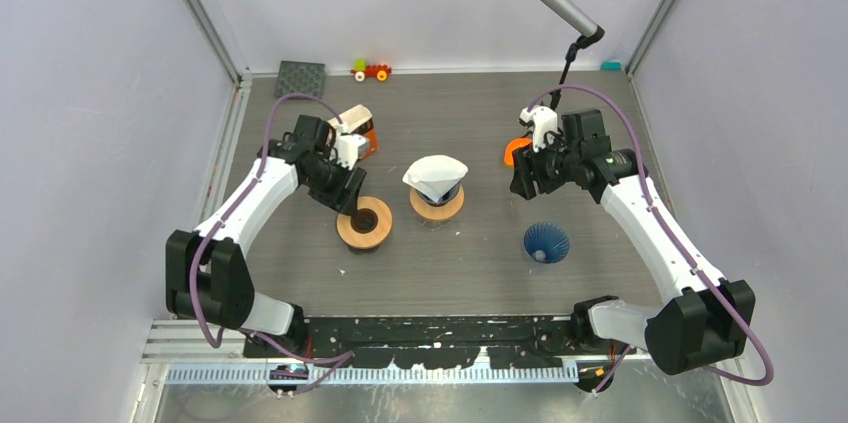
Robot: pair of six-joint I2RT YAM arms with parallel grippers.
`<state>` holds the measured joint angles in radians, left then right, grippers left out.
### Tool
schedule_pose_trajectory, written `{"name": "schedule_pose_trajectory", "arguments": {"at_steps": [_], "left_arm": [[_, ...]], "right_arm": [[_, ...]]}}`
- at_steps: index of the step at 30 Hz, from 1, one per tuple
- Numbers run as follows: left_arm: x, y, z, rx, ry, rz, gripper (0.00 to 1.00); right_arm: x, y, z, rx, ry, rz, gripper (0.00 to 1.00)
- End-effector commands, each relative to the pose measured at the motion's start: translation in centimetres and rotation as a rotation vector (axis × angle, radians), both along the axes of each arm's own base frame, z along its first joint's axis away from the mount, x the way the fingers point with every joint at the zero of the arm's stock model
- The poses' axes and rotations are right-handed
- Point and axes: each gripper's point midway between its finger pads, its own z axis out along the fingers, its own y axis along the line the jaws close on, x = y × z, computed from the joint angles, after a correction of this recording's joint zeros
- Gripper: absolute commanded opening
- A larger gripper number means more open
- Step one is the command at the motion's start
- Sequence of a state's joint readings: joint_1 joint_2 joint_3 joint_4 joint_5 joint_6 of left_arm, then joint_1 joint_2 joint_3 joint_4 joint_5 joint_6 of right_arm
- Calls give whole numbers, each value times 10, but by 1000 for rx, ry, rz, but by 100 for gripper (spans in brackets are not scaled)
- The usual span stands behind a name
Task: Place the coffee filter in the dripper
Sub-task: Place the dripper holder onto the coffee server.
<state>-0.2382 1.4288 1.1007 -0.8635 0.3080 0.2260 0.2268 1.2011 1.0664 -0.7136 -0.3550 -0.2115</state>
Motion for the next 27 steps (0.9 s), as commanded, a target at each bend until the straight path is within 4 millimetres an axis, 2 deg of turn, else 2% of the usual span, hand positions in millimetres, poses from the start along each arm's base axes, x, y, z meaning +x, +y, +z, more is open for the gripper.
{"name": "schedule_pose_trajectory", "arguments": {"at_steps": [1, 16, 27], "left_arm": [[9, 3, 11, 16, -80, -13, 58], [5, -10, 4, -49, -29, -15, 62], [2, -5, -11, 9, -20, -27, 67]], "right_arm": [[2, 2, 9, 14, -31, 17, 63], [2, 2, 7, 9, -28, 18, 63], [2, 1, 5, 5, -21, 18, 63]]}}
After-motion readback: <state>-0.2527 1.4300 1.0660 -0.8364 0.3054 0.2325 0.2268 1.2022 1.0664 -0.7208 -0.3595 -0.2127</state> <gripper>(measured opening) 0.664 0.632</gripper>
